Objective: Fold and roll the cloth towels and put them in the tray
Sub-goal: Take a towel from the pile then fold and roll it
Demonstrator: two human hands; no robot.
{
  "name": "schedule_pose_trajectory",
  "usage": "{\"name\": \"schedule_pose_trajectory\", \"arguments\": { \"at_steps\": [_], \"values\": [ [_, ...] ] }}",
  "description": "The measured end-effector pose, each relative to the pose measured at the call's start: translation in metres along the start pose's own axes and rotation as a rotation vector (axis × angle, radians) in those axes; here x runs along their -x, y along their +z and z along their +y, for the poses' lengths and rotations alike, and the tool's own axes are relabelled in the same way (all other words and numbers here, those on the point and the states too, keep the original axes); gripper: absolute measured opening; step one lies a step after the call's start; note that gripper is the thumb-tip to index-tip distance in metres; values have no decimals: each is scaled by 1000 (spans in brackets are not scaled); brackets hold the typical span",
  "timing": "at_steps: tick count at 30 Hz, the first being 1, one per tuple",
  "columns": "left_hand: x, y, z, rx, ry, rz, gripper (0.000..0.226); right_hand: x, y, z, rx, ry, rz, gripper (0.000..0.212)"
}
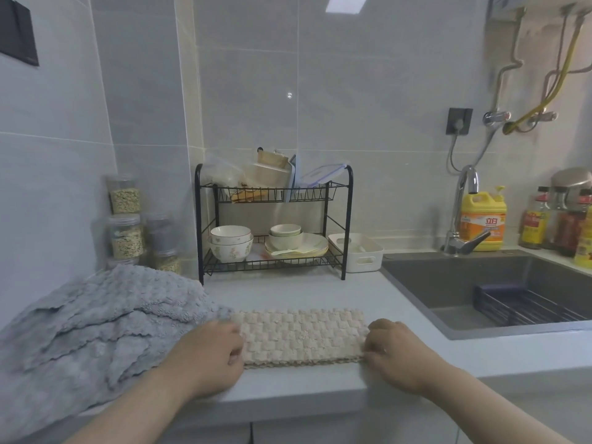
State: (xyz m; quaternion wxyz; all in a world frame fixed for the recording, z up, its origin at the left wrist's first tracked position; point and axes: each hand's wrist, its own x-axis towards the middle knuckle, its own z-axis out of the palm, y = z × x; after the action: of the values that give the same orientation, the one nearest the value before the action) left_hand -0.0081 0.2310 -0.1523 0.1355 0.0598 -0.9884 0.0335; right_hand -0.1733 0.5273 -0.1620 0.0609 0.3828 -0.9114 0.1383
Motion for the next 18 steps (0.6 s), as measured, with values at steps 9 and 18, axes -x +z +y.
{"name": "schedule_pose_trajectory", "arguments": {
  "at_steps": [9,18],
  "values": [
    [-41,16,31,151,-24,-240,60,-52,22,-43,103,-31,-138,56],
    [-42,41,16,337,-144,-159,67,-65,41,-19,-91,291,-54,63]
  ]
}}
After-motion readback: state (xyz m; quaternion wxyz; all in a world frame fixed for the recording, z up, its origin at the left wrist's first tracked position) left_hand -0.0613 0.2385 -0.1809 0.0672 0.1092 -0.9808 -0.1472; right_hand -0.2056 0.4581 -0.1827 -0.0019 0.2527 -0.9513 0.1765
